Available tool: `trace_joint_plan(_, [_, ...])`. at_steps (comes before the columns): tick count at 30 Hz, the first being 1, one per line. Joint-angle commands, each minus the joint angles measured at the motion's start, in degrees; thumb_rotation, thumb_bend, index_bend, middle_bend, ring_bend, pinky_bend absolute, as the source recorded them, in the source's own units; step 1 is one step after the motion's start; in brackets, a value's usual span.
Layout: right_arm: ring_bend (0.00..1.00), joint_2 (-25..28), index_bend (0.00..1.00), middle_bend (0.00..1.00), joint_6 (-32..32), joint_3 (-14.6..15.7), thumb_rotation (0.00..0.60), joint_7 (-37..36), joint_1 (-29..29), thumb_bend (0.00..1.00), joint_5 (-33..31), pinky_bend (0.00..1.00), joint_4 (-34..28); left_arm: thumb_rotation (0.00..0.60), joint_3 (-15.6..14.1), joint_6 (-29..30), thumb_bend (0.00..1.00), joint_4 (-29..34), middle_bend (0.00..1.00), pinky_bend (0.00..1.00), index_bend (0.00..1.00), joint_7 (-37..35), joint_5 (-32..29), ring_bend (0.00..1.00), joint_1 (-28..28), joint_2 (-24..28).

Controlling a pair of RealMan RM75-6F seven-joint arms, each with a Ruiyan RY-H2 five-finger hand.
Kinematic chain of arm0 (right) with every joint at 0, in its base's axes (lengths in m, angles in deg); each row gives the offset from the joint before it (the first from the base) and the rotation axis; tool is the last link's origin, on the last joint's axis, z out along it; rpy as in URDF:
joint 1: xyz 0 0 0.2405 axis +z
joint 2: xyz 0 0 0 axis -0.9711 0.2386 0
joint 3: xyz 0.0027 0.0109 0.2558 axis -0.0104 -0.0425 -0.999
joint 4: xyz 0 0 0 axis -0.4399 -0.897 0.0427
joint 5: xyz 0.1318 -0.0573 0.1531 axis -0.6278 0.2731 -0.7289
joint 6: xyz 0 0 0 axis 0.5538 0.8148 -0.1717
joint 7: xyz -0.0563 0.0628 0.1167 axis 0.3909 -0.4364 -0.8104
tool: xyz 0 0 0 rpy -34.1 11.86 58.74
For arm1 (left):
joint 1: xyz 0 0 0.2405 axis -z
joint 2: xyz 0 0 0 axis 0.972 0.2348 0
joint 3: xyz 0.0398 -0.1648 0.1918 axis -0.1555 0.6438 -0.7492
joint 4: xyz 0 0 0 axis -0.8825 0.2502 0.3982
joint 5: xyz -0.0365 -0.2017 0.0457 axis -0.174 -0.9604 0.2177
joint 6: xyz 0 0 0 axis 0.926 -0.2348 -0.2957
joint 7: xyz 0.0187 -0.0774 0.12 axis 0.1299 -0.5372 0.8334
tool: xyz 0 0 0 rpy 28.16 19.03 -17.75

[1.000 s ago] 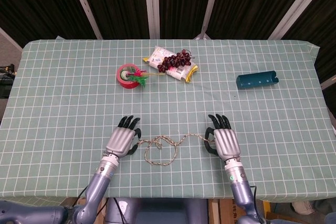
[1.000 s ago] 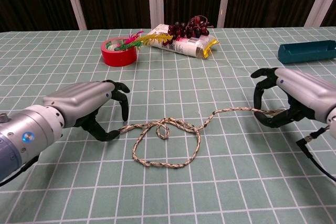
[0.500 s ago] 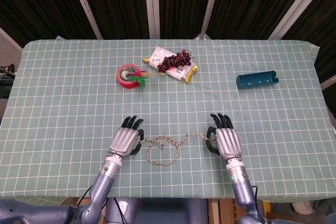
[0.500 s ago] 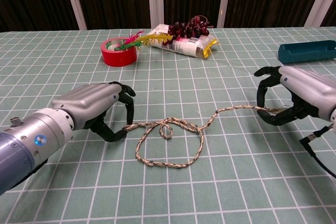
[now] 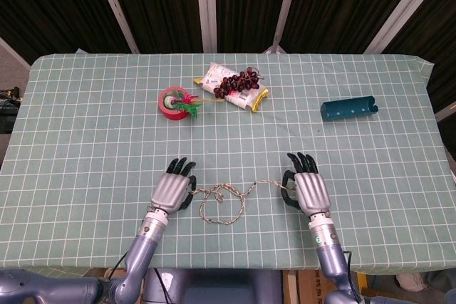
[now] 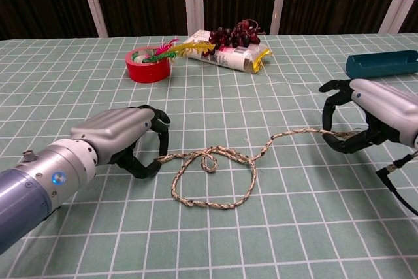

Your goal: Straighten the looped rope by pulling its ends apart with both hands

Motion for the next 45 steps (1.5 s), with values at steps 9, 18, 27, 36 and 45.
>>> trace_joint_plan(9, [0.00, 0.26, 0.68, 0.14, -0.16, 0.30, 0.600, -0.04, -0.02, 0.47, 0.01, 0.00, -0.23, 0.600, -0.12, 0.71, 0.54, -0.25, 0.14, 0.00, 0.56, 0.12, -0.34, 0.00, -0.02, -0.23])
trace_joint_plan(18, [0.00, 0.99, 0.68, 0.14, -0.66, 0.20, 0.600, 0.00, -0.06, 0.47, 0.31, 0.00, -1.00, 0.600, 0.36, 1.84, 0.55, 1.22, 0.15, 0.00, 0.56, -0.31, 0.02, 0.00, -0.47, 2.04])
trace_joint_plan(27, [0.00, 3.11, 0.69, 0.14, -1.39, -0.29, 0.600, 0.39, -0.24, 0.47, 0.43, 0.00, -2.51, 0.600, 1.62, 3.42, 0.56, 6.67, 0.16, 0.00, 0.57, -2.55, 1.08, 0.00, -1.87, 9.23])
trace_joint_plan(36, [0.00, 6.83, 0.69, 0.14, -2.47, -0.90, 0.600, -0.28, -1.12, 0.47, 0.36, 0.00, -3.85, 0.600, 1.08, 5.13, 0.56, 13.56, 0.16, 0.00, 0.57, -7.86, 4.15, 0.00, -5.41, 21.26])
trace_joint_plan(45, [0.00, 11.26, 0.69, 0.14, -3.08, -1.55, 0.600, -3.20, -2.74, 0.48, -0.62, 0.00, -4.30, 0.600, -1.19, 6.52, 0.56, 16.49, 0.16, 0.00, 0.57, -16.72, 8.18, 0.00, -10.30, 32.86])
